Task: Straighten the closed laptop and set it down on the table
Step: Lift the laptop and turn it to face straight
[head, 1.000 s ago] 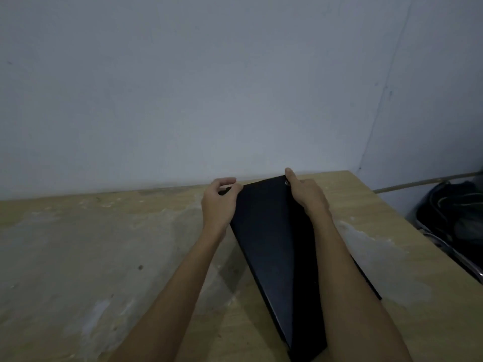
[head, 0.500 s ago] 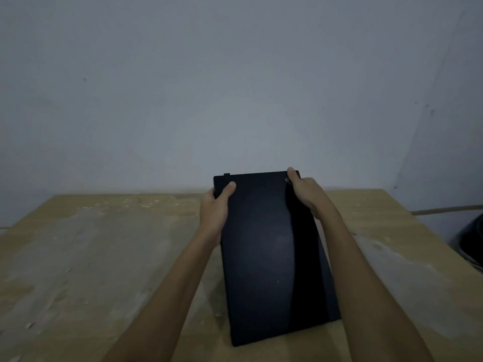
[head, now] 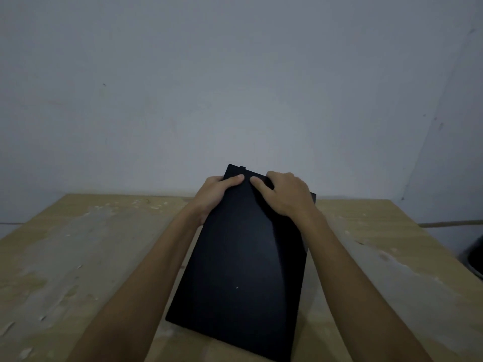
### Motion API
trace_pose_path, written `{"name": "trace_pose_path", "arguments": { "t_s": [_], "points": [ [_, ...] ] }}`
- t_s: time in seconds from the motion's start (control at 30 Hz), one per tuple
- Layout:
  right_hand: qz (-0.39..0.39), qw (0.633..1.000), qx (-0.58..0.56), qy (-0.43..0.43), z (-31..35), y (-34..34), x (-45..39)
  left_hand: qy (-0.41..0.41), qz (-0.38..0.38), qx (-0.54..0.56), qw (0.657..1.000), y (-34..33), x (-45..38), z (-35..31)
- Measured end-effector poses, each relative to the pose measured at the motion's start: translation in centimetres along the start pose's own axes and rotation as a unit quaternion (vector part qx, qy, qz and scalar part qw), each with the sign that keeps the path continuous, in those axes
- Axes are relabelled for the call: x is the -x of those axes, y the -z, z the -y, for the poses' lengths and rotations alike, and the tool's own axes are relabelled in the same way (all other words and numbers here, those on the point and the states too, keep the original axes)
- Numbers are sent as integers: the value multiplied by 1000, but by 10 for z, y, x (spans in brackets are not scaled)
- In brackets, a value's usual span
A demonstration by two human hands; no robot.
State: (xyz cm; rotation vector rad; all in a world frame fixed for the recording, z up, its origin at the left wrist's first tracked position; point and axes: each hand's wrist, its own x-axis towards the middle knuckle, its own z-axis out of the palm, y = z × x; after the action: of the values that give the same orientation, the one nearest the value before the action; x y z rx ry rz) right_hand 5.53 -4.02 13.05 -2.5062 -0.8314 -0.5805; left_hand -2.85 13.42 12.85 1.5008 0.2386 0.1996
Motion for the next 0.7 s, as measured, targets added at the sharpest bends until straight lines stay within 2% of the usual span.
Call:
{"name": "trace_pose_path", "arguments": {
  "t_s": [0.23,0.43,0.7],
  "points": [
    [-15,999,29,11,9,4,-5,-1,54,-33,998,-6,3,-7],
    [-41,995,6,-88,8,16,-5,-45,65,-75,994,-12,11,-20],
    [-132,961,-53,-239,-17,37,-15,-64,71,-232,968,4,29,-31]
  ]
}}
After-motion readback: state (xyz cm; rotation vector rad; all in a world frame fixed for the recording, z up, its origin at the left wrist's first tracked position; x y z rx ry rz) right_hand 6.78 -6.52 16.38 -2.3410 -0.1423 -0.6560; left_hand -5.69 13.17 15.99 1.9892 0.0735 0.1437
